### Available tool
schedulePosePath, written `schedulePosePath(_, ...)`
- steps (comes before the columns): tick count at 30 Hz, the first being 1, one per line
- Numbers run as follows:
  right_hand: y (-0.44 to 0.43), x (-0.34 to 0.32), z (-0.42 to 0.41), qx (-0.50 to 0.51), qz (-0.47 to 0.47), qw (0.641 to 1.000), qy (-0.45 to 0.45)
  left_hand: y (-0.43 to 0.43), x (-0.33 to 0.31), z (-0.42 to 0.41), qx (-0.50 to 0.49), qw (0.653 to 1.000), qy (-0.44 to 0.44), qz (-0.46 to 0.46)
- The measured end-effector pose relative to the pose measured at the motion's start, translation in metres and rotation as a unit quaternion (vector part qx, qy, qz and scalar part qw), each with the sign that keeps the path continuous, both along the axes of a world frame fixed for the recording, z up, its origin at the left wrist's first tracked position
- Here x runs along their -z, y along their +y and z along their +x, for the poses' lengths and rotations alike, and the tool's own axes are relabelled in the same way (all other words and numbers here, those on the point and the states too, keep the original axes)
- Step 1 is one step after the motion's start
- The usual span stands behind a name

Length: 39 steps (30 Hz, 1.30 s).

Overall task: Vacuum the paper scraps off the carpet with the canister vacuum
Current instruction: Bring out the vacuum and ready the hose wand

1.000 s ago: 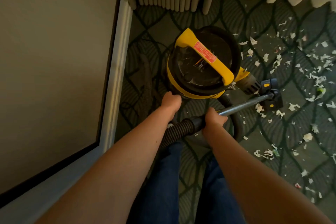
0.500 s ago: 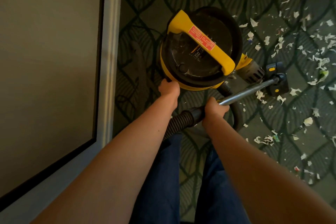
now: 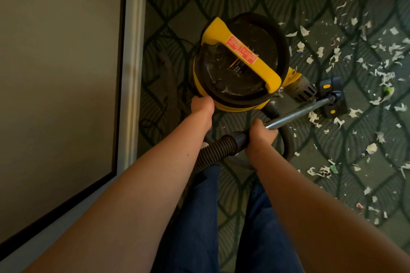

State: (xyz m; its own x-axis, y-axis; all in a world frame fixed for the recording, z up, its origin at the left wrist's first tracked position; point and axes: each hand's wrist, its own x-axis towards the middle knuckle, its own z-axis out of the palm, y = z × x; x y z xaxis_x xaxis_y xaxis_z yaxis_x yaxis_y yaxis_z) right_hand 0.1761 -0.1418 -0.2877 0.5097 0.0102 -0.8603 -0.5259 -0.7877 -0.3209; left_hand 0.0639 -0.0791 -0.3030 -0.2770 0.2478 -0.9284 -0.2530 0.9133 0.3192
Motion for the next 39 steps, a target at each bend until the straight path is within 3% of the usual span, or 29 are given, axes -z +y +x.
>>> schedulePosePath(6, 0.014, -0.021, 0.026, 0.005, 0.014, 1.000, -0.004, 0.036, -0.036, 0.014, 0.004, 0.988, 0.103, 0.117)
schedulePosePath(18, 0.063, -0.039, 0.026, 0.052, 0.051, 0.996, 0.050, 0.107, -0.058, 0.021, 0.056, 0.969, 0.127, 0.207)
schedulePosePath(33, 0.075, -0.016, 0.010, 0.007, -0.045, 0.997, 0.067, 0.151, -0.013, 0.000, 0.186, 0.960, 0.130, 0.164)
schedulePosePath(39, 0.078, -0.017, 0.012, 0.005, -0.057, 0.996, 0.072, 0.145, -0.012, 0.005, 0.278, 0.917, 0.230, 0.171)
